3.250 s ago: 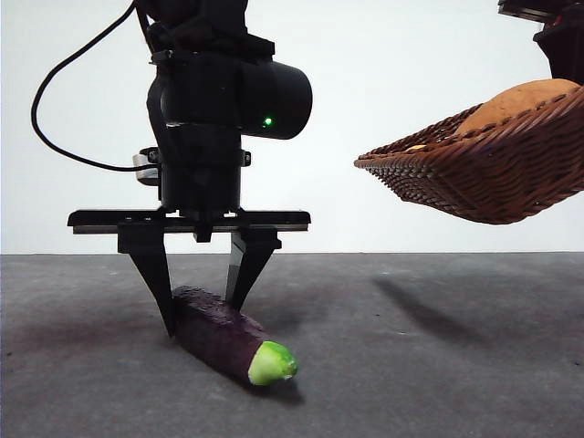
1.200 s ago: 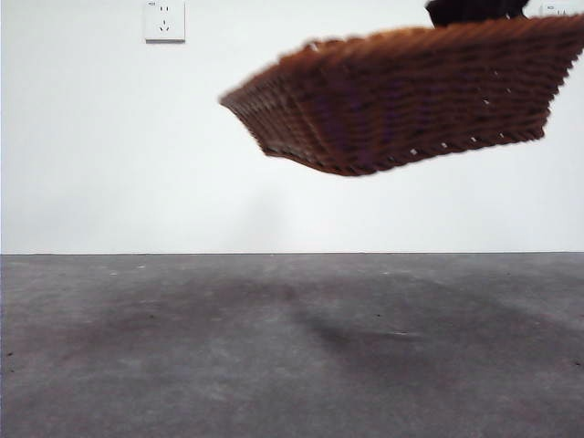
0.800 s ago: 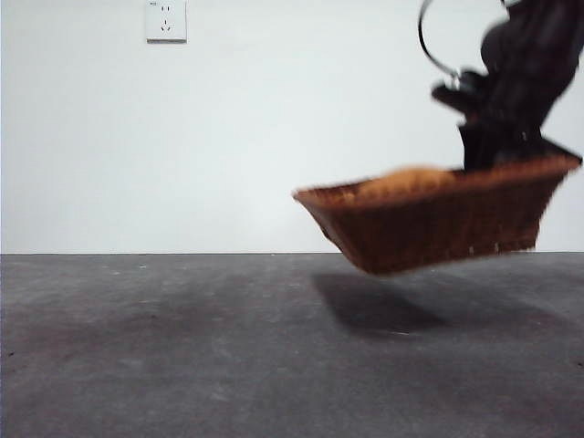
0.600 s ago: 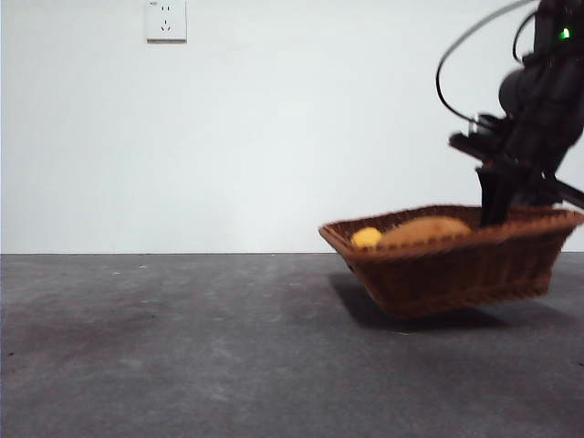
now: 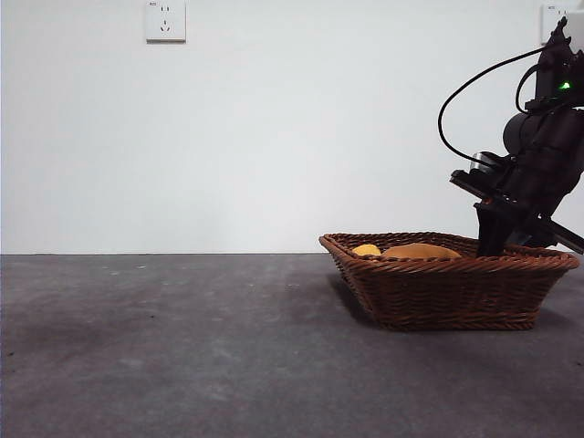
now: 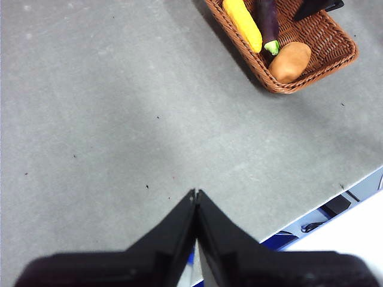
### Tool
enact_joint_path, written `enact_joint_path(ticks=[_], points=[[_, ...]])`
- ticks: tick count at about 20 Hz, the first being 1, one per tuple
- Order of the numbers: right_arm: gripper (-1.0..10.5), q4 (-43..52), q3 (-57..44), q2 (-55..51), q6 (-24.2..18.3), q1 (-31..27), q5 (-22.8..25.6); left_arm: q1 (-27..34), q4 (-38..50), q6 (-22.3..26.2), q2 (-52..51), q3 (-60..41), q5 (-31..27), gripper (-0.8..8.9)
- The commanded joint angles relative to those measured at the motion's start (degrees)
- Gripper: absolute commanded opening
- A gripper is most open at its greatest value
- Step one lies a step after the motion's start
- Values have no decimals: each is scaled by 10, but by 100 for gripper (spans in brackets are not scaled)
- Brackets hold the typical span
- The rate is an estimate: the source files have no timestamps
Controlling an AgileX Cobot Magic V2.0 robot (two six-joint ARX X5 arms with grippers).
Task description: Help me put the vegetables on the table into the basket
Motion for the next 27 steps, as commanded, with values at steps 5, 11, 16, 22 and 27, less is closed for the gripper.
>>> enact_joint_path(ticks=[5,11,16,22,27], points=[[639,-9,-1,-26,3,2,16,-2,2,6,-2,-5,-2,-8],[629,-69,-2,-197,3,5,109,-2,2,23,-2,-5,-2,-8],[-14,-129,-2,-394,8,6,129,-2,2,28,-2,-5,-1,-5],[1,-196,-2,-602,3,6,129,-2,2,26,5,-5,10,-4],[1,-226,-2,-658,2,6,130,-2,2,26,33,-5,9,-4]])
